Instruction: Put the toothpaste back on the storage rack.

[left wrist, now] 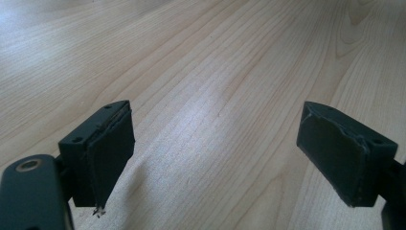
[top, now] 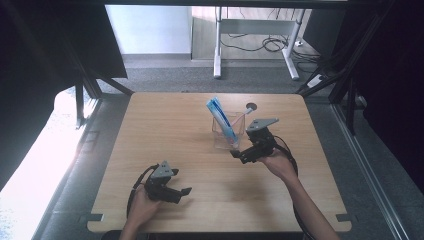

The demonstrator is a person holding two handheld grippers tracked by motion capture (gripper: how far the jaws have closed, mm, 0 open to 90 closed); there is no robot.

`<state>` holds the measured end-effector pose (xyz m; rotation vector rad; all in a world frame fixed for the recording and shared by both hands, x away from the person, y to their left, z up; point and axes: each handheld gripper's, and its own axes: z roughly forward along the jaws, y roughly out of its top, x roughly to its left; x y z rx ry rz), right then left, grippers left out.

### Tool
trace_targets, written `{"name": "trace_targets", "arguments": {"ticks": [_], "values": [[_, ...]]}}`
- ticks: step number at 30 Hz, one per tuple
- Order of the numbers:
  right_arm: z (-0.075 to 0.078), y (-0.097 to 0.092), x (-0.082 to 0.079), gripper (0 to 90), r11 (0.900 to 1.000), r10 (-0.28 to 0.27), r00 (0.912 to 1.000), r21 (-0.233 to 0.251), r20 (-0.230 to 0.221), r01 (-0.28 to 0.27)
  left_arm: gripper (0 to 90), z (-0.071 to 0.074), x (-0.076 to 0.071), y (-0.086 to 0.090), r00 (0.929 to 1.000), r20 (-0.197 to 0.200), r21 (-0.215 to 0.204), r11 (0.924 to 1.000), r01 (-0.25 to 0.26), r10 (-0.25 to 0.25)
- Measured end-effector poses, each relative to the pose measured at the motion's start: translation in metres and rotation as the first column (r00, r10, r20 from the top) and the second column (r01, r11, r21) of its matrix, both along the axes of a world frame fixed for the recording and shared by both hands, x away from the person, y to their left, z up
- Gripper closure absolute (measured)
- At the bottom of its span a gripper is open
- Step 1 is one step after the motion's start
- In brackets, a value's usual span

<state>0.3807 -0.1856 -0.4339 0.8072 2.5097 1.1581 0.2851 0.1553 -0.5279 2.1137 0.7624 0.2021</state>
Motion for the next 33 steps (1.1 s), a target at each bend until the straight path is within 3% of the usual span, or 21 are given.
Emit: {"name": "trace_targets", "arguments": {"ticks": [33], "values": [[-0.014,-0.067,-0.043,0.0,0.9944,-0.103,0.9947,0.024,-0.004,0.103,12.9,-0.001,0.000,-0.002,0.9999,0.010,0.020,0.9998,0.005,-0.006]]}}
